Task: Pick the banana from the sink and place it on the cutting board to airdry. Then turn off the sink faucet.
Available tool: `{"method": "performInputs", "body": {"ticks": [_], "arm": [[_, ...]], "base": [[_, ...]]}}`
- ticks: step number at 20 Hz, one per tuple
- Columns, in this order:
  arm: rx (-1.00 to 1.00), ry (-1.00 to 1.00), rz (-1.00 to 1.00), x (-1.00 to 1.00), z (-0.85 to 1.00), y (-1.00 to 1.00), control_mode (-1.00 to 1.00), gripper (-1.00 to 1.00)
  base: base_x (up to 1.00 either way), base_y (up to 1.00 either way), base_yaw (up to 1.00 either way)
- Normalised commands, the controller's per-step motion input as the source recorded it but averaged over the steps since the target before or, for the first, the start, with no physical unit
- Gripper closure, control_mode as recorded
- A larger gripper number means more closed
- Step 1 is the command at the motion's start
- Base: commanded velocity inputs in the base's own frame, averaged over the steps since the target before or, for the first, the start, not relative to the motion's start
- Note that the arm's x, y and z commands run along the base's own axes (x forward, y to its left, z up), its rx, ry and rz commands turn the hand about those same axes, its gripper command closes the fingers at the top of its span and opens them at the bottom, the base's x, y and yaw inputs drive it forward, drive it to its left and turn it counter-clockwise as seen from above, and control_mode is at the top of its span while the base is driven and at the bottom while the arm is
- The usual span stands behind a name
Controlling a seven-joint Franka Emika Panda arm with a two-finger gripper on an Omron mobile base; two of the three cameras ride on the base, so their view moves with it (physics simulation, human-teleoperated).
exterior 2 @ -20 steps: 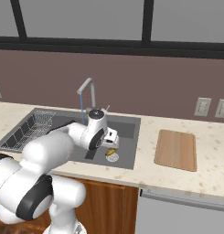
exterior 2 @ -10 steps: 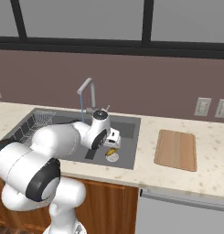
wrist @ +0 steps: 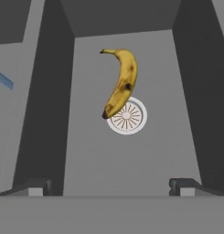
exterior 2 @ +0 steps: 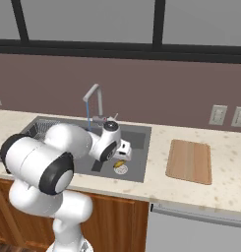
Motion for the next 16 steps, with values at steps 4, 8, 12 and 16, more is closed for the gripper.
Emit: {"method": "performInputs", "body": {"ticks": [4,8,12,16], "arm": [[0.02,0.0,0.0,0.14,-0.22,-0.08,-1.0,-1.0],[0.01,0.0,0.0,0.24,-0.22,-0.01,-1.0,-1.0],[0.01,0.0,0.0,0.33,-0.17,0.0,-1.0,-1.0],[0.01,0.0,0.0,0.3,-0.15,0.0,-1.0,-1.0]], "base": [[0.0,0.0,0.0],[0.0,0.0,0.0],[0.0,0.0,0.0],[0.0,0.0,0.0]]}}
